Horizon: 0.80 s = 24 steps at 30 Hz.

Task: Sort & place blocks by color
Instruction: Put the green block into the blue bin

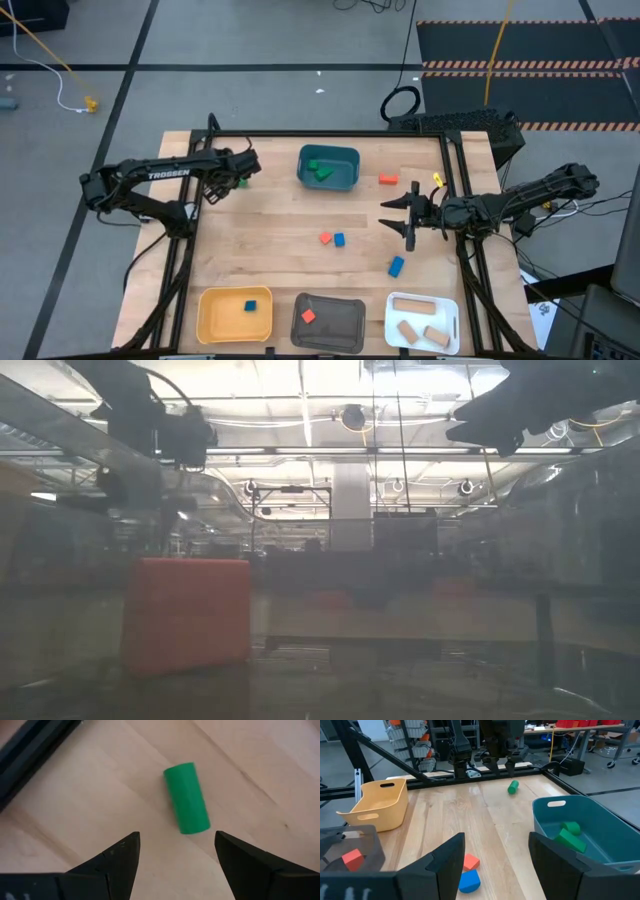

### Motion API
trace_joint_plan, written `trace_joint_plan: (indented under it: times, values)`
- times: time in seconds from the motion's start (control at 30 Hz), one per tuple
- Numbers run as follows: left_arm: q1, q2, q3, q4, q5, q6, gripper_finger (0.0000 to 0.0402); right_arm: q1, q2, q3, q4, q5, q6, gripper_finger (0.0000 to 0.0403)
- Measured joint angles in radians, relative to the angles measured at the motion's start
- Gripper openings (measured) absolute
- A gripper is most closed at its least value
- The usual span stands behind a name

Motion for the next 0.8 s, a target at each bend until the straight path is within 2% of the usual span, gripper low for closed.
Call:
trace_joint_plan:
  times: [0.33, 0.8]
  values:
    - [0.049, 0.003, -0.083, 0.185, 0.006, 0.009, 0.0257, 0.000, 0.000, 0.000, 0.000, 0.000, 0.000, 0.0212]
    - [0.108, 0.106, -0.124, 0.288, 0.023, -0.051, 0.0257, 0.000, 0.000, 0.000, 0.000, 0.000, 0.000, 0.0212]
